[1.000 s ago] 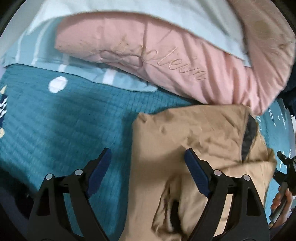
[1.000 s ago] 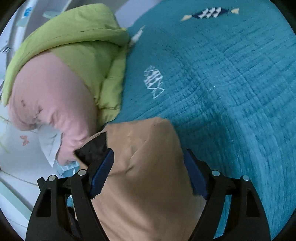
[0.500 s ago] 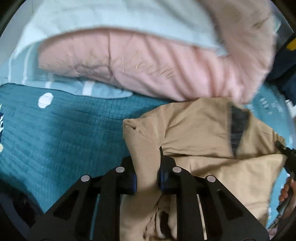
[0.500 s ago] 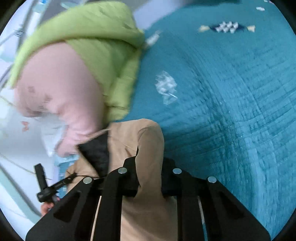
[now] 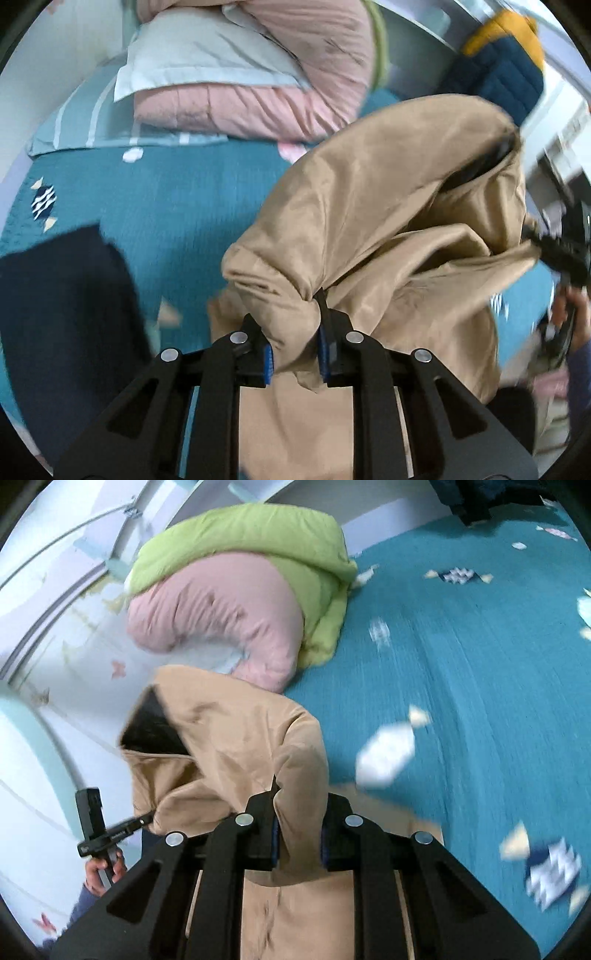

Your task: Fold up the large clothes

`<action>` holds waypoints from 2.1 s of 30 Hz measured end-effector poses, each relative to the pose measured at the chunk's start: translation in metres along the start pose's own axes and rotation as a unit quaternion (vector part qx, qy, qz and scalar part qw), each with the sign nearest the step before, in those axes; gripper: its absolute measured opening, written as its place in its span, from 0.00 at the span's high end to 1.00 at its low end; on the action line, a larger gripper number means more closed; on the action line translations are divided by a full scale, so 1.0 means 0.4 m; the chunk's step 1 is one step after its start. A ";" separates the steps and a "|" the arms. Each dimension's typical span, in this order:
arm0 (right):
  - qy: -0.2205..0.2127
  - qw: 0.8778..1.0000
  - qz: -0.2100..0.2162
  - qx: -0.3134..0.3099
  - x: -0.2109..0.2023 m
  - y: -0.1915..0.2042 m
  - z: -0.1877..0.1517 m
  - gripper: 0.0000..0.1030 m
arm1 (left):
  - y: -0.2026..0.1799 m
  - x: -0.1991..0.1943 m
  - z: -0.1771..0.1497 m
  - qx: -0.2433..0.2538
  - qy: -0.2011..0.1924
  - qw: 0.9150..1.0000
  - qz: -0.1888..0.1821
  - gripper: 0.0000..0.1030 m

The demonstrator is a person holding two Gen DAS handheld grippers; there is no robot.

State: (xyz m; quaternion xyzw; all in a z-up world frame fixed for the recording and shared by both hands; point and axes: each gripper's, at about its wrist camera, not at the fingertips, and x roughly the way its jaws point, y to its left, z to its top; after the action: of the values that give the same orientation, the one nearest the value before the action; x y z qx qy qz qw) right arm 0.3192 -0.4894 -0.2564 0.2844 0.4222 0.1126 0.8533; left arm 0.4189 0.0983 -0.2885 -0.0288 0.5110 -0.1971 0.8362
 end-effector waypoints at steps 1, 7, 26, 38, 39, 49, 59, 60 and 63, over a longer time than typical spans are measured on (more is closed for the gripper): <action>0.009 1.000 0.000 0.003 -0.014 -0.002 -0.030 0.86 | -0.006 -0.012 -0.046 0.000 0.013 1.000 -0.002 0.83; 0.085 0.995 -0.058 0.009 -0.045 -0.023 -0.277 0.82 | -0.015 0.000 -0.264 0.011 0.074 0.997 0.035 0.79; 0.002 0.995 -0.101 -0.024 -0.228 0.114 -0.371 0.59 | -0.030 -0.223 -0.368 -0.025 -0.015 0.995 0.100 0.19; 0.138 0.967 -0.210 0.049 0.085 -0.084 -0.406 1.00 | -0.066 0.137 -0.405 -0.054 0.130 0.985 0.099 0.13; 0.139 0.966 -0.215 0.040 0.087 -0.077 -0.402 1.00 | -0.068 0.133 -0.403 -0.050 0.122 0.986 0.099 0.13; 0.063 0.991 -0.119 -0.026 0.083 0.185 -0.301 0.94 | 0.097 0.012 -0.403 -0.204 0.025 0.977 0.062 0.13; 0.125 0.980 -0.149 -0.047 0.408 0.297 -0.228 0.95 | 0.134 0.074 -0.461 -0.252 0.060 0.966 0.001 0.13; 0.140 0.977 -0.158 -0.031 0.438 0.267 -0.234 0.97 | 0.126 0.085 -0.462 -0.245 0.066 0.967 -0.003 0.13; 0.162 0.977 -0.134 0.022 0.475 0.179 -0.257 1.00 | 0.122 0.108 -0.461 -0.244 0.069 0.967 -0.017 0.12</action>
State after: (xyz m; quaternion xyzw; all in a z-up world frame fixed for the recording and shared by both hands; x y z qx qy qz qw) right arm 0.3594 -0.3090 -0.3892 0.2215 0.5915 0.0325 0.7746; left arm 0.2913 0.1560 -0.4248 -0.2271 0.5998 -0.0823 0.7628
